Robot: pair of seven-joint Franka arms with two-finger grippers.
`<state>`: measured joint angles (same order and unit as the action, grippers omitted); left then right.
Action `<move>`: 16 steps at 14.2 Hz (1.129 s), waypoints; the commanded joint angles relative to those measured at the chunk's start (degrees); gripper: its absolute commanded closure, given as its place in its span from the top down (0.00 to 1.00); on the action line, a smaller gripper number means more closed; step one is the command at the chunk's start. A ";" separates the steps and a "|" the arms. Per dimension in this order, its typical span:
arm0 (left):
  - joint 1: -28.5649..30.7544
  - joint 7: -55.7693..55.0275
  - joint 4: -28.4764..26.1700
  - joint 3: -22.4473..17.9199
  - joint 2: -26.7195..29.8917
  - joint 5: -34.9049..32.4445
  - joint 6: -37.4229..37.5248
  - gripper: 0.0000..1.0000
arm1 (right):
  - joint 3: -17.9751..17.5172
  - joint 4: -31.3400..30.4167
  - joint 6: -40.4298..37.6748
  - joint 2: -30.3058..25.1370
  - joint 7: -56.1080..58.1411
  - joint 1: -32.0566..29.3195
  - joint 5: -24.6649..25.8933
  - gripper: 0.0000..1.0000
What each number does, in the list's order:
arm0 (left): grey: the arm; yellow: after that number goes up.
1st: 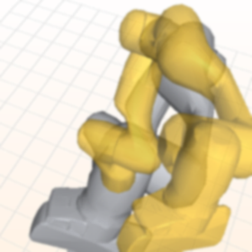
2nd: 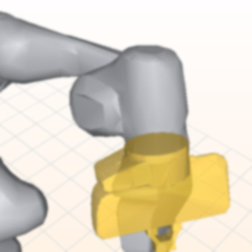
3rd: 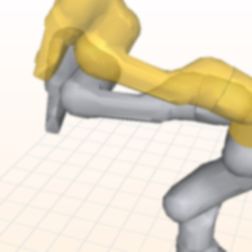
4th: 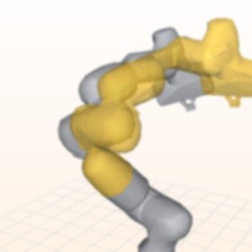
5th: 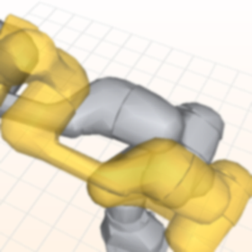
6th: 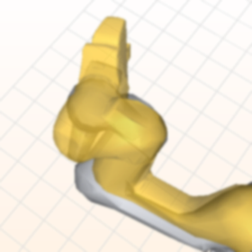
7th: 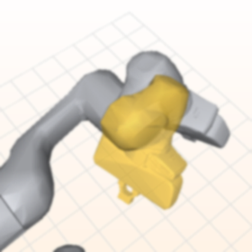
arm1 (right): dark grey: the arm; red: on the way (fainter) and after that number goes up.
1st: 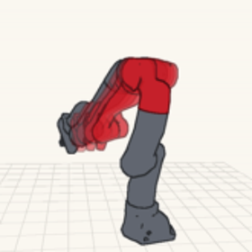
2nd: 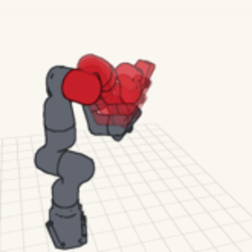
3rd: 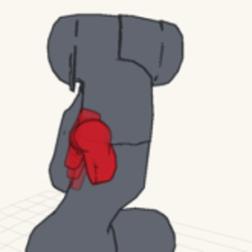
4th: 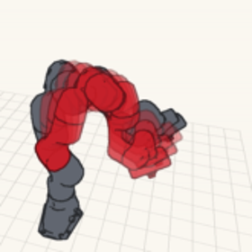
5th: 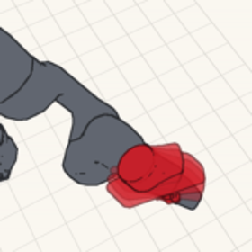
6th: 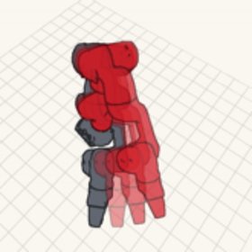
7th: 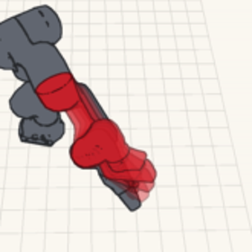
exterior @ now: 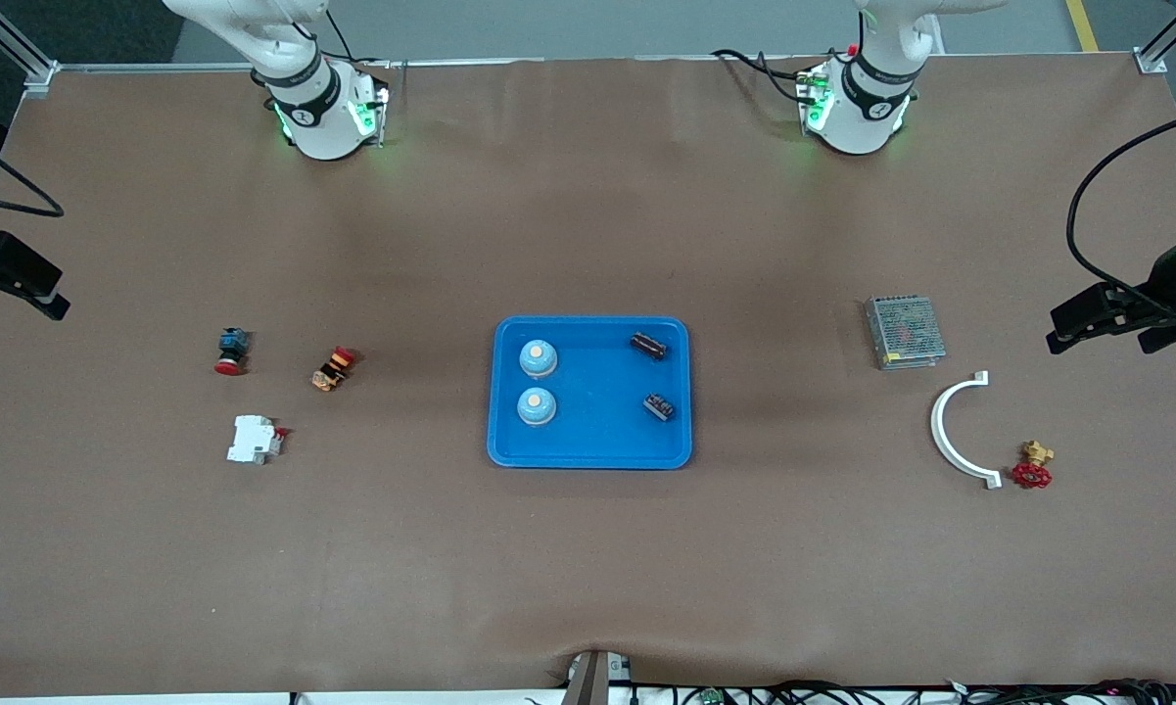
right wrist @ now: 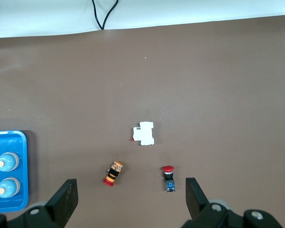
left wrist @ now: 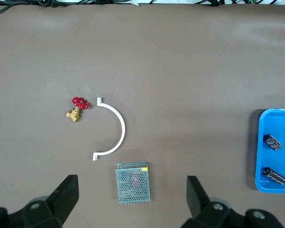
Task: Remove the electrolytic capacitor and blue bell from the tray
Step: 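Move the left gripper to a capacitor while the right gripper reaches a bell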
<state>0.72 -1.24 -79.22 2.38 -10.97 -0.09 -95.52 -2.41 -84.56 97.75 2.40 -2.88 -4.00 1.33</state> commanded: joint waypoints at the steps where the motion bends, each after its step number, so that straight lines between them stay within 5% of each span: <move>1: 0.25 0.28 0.29 -0.09 -0.02 1.14 -0.02 1.00 | -0.23 0.18 -0.02 -0.38 -0.19 -0.04 0.51 1.00; 5: -0.45 0.02 0.20 -0.09 -0.37 1.14 -0.02 1.00 | -0.23 0.18 -0.02 -0.38 -0.28 -0.04 0.25 1.00; 8: -3.34 -11.97 0.03 0.35 -2.83 0.70 -0.02 1.00 | -0.23 -0.43 -0.02 -0.12 -0.63 0.31 0.07 1.00; 16: -6.42 -23.34 -0.59 1.93 -5.12 3.69 0.51 1.00 | -0.32 -2.10 1.82 7.78 -8.71 0.75 -3.62 1.00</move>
<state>-5.22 -20.93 -79.71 4.01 -16.51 2.32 -95.55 -2.64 -86.81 98.37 8.25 -8.83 -3.53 -1.45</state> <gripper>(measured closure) 0.000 0.000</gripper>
